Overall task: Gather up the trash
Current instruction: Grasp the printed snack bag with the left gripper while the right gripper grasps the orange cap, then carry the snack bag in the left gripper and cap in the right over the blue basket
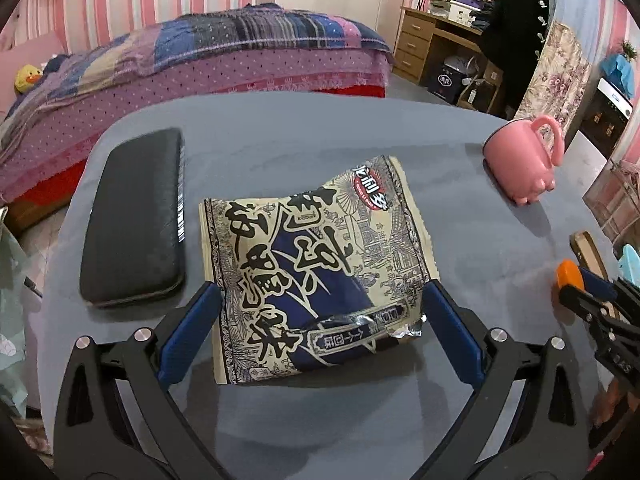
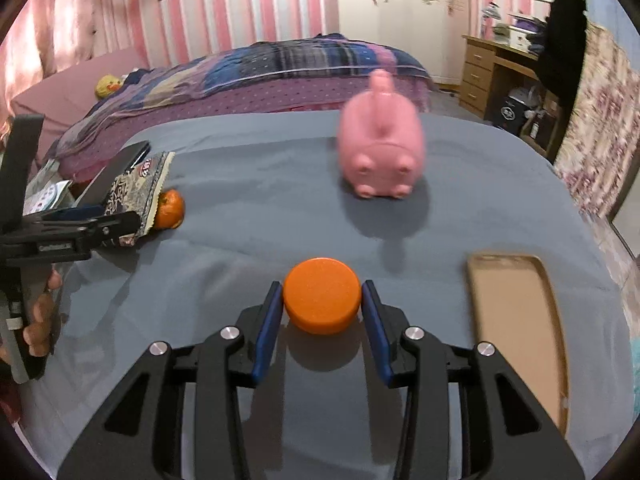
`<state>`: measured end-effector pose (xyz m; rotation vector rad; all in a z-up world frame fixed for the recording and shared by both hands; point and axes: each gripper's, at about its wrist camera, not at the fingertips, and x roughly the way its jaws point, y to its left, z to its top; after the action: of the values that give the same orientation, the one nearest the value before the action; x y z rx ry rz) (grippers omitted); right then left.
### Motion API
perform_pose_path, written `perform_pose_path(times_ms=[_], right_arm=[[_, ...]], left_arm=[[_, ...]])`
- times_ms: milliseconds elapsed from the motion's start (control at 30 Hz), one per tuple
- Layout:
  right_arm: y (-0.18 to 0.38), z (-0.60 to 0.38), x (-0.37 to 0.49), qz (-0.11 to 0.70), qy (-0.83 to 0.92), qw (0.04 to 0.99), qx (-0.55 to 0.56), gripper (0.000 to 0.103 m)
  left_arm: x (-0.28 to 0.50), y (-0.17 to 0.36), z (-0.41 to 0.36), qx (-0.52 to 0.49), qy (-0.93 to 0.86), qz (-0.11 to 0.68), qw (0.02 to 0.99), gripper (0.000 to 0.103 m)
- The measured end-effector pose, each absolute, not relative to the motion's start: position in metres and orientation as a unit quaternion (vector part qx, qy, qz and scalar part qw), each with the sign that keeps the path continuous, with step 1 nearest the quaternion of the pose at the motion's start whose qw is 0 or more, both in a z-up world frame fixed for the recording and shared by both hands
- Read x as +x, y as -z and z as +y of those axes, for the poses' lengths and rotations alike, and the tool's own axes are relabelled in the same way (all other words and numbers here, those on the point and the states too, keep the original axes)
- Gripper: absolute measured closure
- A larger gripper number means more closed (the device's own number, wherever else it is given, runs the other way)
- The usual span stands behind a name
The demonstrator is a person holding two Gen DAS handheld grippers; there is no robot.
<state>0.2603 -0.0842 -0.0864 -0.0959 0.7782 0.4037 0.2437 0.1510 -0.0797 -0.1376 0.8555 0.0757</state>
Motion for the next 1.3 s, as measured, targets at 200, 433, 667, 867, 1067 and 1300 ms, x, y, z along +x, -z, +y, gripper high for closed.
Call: perform_pose_path(times_ms=[200, 433, 667, 867, 1067, 1300], right_arm=[[0.086, -0.097, 0.268, 0.37, -0.19, 0.909, -0.03, 0.063], [0.088, -0.115, 0.273, 0.368, -0.191, 0.91, -0.007, 0.063], [0.088, -0.117, 0.271, 0.363, -0.193, 0.912, 0.005, 0.063], [0.084, -0.123, 0.268, 0.354, -0.193, 0.915, 0.01, 0.063], [0.077, -0.136, 0.262, 0.346, -0.192, 0.918, 0.017, 0.063], [0.061, -0.159, 0.248, 0.332, -0.183, 0.925, 0.011, 0.063]], left_arm=[[0.257, 0.076, 0.127, -0.065, -0.027, 0.417, 0.906, 0.006], [0.277, 0.086, 0.105, -0.031, -0.048, 0.443, 0.895, 0.013], [0.28, 0.085, 0.087, 0.018, -0.03, 0.443, 0.896, 0.057], [0.278, 0.077, 0.09, 0.011, -0.034, 0.442, 0.896, 0.079], [0.266, 0.052, 0.099, -0.002, -0.053, 0.424, 0.904, 0.088], [0.243, 0.02, 0.093, -0.005, -0.06, 0.399, 0.915, 0.089]])
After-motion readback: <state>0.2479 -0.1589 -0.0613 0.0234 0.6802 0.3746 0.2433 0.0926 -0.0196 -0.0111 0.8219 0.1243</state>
